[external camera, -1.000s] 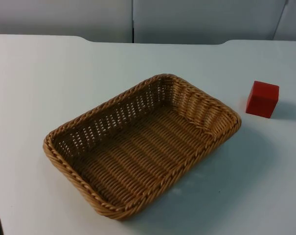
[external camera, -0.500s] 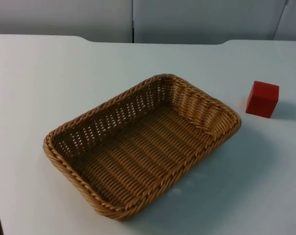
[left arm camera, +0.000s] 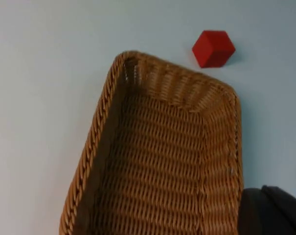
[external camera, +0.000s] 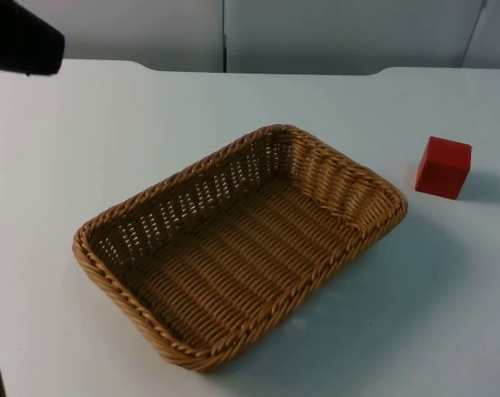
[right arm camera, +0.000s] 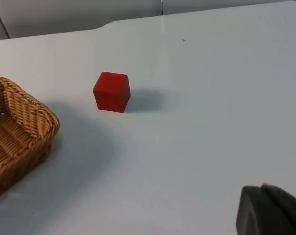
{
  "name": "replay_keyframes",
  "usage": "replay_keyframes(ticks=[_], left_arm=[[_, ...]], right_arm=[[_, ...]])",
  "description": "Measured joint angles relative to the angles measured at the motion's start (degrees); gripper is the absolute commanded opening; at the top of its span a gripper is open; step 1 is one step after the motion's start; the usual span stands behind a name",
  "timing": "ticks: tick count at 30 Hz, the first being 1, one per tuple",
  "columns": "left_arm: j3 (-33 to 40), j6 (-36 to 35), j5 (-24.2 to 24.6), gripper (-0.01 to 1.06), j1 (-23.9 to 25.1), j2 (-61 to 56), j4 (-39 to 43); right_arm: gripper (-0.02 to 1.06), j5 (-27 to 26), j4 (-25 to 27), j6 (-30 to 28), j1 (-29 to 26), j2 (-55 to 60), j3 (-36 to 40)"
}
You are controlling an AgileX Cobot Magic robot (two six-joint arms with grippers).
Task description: Pick up the basket with the left hand and place the cube into the basket with the right hand.
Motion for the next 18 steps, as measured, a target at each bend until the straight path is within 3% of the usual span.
replay_keyframes(ticks=[4, 7, 8, 11, 18], left_arm=[[0.0, -6.7, -0.1, 0.0, 0.0, 4.6, 3.2], [0.0, -17.4, -1.2, 0.0, 0.0, 7.6, 9.2], [0.0, -17.4, -1.2, 0.0, 0.0, 7.6, 9.2], [0.0, -30.3, -2.7, 0.0, 0.0, 10.2, 16.4], [0.0, -40.3, -2.8, 0.01, 0.0, 14.3, 20.7]], right_arm=[[0.0, 0.0, 0.0, 0.0, 0.0, 0.0, 0.0], [0.0, 0.0, 0.0, 0.0, 0.0, 0.0, 0.0], [0.0, 0.0, 0.0, 0.0, 0.0, 0.0, 0.0], [0.0, 0.0, 0.0, 0.0, 0.0, 0.0, 0.0], [0.0, 0.0, 0.0, 0.0, 0.0, 0.0, 0.0]])
